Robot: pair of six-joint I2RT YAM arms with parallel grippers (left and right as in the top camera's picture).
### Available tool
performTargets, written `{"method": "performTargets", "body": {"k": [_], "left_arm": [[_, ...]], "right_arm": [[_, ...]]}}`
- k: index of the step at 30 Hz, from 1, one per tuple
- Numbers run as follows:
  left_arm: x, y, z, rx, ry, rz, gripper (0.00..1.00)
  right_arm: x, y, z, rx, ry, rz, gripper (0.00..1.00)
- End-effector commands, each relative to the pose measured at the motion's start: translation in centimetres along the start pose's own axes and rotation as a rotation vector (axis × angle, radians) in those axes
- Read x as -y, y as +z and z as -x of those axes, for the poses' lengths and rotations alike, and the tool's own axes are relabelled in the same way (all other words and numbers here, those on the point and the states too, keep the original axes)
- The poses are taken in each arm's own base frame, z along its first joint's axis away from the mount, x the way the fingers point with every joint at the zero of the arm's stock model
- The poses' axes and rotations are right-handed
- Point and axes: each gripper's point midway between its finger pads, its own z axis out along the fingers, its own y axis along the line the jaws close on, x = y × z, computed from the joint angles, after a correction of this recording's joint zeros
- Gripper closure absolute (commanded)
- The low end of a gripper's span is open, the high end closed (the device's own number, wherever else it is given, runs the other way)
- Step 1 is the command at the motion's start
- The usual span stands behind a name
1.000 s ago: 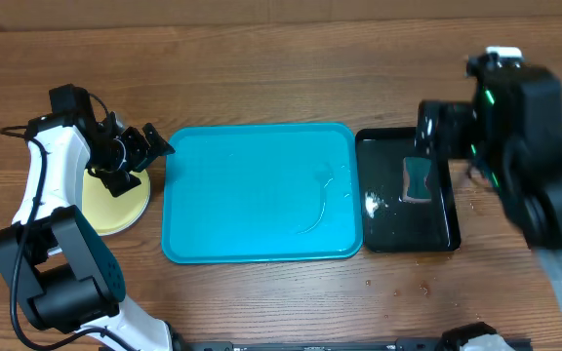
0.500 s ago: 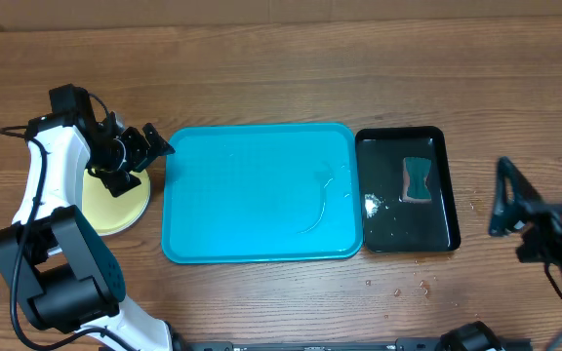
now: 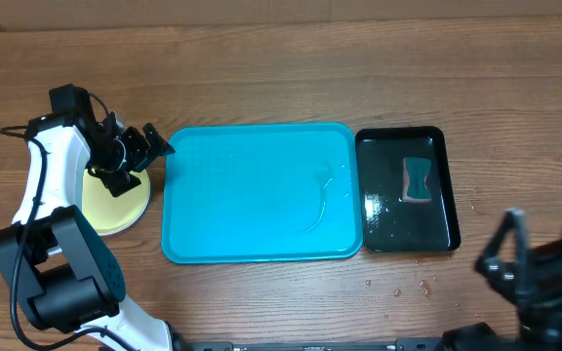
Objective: Clean dirty plates on tray and stack at the side
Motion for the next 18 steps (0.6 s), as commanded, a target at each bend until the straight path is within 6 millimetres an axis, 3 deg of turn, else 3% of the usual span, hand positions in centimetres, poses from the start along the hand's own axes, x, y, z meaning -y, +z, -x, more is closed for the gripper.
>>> {"method": "performTargets", "body": {"k": [1, 18], "left_arm": [[0.3, 0.0, -0.1, -0.002, 0.025, -0.015, 0.00], [0.3, 0.0, -0.1, -0.002, 0.025, -0.015, 0.00]], "right_arm": [[0.0, -1.4, -3.8, -0.035, 0.004, 0.042, 0.00], [3.9, -4.6, -17.5, -0.302, 0.101, -0.052, 0.00]]}}
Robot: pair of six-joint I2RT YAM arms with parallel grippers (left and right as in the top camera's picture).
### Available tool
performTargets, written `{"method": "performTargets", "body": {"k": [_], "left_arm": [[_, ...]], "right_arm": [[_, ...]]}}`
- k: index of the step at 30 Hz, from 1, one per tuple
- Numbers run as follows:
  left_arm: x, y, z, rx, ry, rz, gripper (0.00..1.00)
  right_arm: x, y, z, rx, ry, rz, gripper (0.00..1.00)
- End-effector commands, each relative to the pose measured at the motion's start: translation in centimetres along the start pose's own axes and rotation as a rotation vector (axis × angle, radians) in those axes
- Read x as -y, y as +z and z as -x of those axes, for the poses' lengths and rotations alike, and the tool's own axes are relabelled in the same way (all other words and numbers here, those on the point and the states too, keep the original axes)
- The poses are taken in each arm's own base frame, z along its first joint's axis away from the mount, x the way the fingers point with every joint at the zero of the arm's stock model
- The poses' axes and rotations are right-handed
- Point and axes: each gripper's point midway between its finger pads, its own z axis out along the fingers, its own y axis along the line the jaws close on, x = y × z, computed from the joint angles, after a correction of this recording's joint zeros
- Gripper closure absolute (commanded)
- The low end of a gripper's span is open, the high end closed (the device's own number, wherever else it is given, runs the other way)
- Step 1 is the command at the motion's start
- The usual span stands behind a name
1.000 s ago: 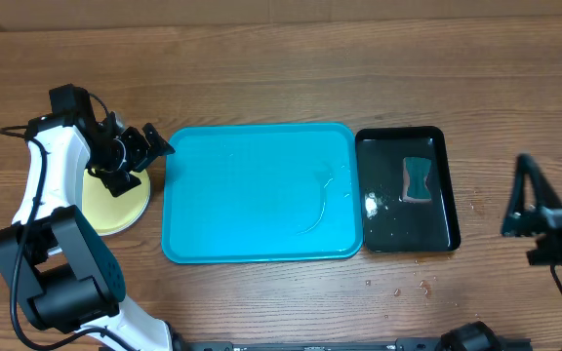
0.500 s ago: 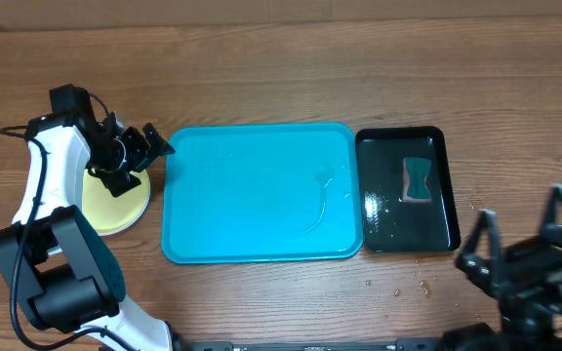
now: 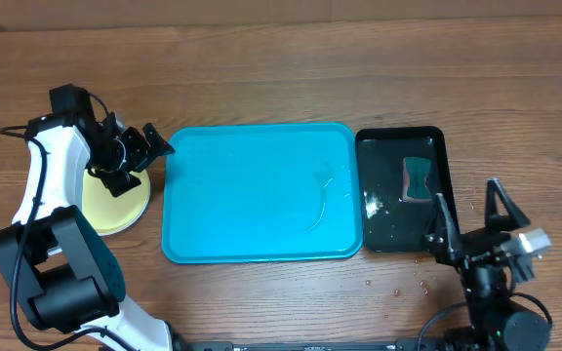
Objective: Clean dirty plates on tray and stack at the side
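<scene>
A yellow plate [image 3: 115, 205] lies on the table left of the blue tray [image 3: 260, 192], which holds only water streaks. My left gripper [image 3: 140, 156] hangs open over the plate's upper right rim, holding nothing. Near the front right corner, below the black tray [image 3: 408, 190], my right gripper [image 3: 471, 216] stands open and empty with its fingers pointing up toward that tray. A sponge [image 3: 416, 179] rests in the black tray.
Water drops [image 3: 398, 288] dot the wood in front of the black tray. The left arm's white links [image 3: 42, 185] run down the left side of the table.
The right gripper has come into fuller view, now closer to the black tray's front edge than its blurred spot at the lower right edge. Left arm and plate are unchanged.
</scene>
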Motion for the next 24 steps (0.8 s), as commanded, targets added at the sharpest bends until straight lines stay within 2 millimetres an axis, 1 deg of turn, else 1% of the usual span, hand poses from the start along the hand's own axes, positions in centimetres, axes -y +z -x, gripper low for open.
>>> {"method": "performTargets", "body": {"k": [1, 4, 7, 8, 12, 24], "left_arm": [[0.3, 0.0, -0.1, -0.002, 0.025, -0.015, 0.00], [0.3, 0.0, -0.1, -0.002, 0.025, -0.015, 0.00], [0.3, 0.0, -0.1, -0.002, 0.025, -0.015, 0.00], [0.3, 0.0, -0.1, -0.002, 0.025, -0.015, 0.00], [0.3, 0.0, -0.1, -0.002, 0.025, -0.015, 0.00], [0.3, 0.0, -0.1, -0.002, 0.025, -0.015, 0.00]], "right_arm": [[0.5, -0.3, -2.4, -0.044, 0.028, 0.002, 0.00], [1.4, -0.5, -5.0, -0.137, 0.028, -0.036, 0.00], [2.1, -0.9, -6.8, -0.214, 0.025, -0.067, 0.00], [2.4, -1.1, -7.9, -0.257, 0.012, -0.078, 0.00], [3.3, -2.2, -10.7, -0.377, 0.023, -0.116, 0.00], [3.1, -2.1, -10.7, -0.377, 0.024, -0.107, 0.00]]}}
